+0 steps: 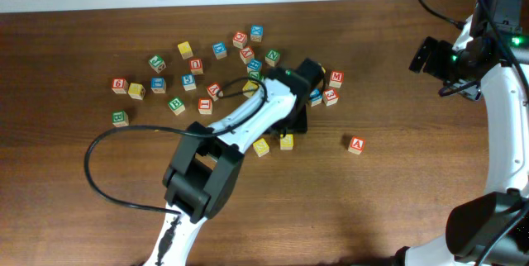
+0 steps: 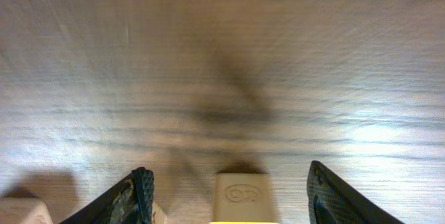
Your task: Spell out RSS
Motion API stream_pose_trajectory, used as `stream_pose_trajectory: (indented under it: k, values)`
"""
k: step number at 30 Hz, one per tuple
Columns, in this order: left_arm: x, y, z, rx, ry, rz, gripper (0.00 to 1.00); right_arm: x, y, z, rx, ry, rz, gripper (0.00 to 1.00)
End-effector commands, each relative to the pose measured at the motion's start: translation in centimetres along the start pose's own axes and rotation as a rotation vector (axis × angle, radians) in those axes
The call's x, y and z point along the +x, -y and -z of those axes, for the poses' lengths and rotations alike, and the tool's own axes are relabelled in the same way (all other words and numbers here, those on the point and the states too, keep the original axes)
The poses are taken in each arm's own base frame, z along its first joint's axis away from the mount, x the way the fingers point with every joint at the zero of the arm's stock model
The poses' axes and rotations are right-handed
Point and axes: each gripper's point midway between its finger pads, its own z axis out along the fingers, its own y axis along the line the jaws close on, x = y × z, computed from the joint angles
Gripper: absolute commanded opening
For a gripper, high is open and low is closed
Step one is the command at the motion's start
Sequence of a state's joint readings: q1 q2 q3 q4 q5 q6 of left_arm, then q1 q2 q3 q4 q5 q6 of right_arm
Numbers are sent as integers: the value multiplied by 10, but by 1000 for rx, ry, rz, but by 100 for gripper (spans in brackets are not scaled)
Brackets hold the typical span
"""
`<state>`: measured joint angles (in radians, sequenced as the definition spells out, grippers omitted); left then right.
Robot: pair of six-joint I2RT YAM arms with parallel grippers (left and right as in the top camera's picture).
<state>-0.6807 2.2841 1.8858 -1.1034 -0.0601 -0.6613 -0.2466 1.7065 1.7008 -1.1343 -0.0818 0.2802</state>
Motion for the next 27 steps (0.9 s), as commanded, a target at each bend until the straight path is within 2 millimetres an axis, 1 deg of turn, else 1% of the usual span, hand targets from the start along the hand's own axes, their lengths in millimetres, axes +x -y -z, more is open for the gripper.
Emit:
stream_pose_trajectory:
  k: [1,2,3,4,5,6,7,8,10,11,13,15,16,17,19,21,23,26,27]
  values:
    - [-64,2,71,104,187,10,63,-1,3,-1,10,1,-1,98]
    - [-76,-5,90,121,220,34,64,-1,3,-1,10,1,-1,98]
    - [-96,-29,132,144,277,92,65,-1,3,-1,10,1,-1,98]
    - [-103,-47,155,150,301,128,66,-1,3,-1,10,1,-1,98]
    - [-107,-75,181,143,324,153,66,-1,3,-1,9,1,-1,98]
    - [-105,-106,202,123,335,154,66,-1,3,-1,9,1,-1,98]
    - [-98,-135,216,95,325,156,65,-1,3,-1,9,1,-1,98]
    - [-85,-170,225,61,287,200,65,-1,3,-1,9,1,-1,98]
    - [-68,-205,234,35,244,269,65,-1,3,-1,9,1,-1,98]
    - [-61,-216,242,30,244,290,64,-1,3,-1,10,1,-1,98]
    - [-51,-225,260,35,272,294,63,-1,3,-1,10,1,-1,98]
    - [-38,-228,292,55,351,265,63,-1,3,-1,9,1,-1,98]
    - [-31,-229,304,62,380,259,63,-1,3,-1,10,1,-1,98]
    - [-25,-230,313,67,404,257,63,-1,3,-1,9,1,-1,98]
    - [-10,-233,321,67,416,258,61,-1,3,-1,10,1,-1,98]
    - [12,-237,317,62,386,274,61,-1,3,-1,10,1,-1,98]
    - [32,-240,306,53,336,306,60,-1,3,-1,10,1,-1,98]
    - [50,-243,290,29,280,319,61,-1,3,-1,10,1,-1,98]
    - [56,-245,281,20,255,338,61,-1,3,-1,10,1,-1,98]
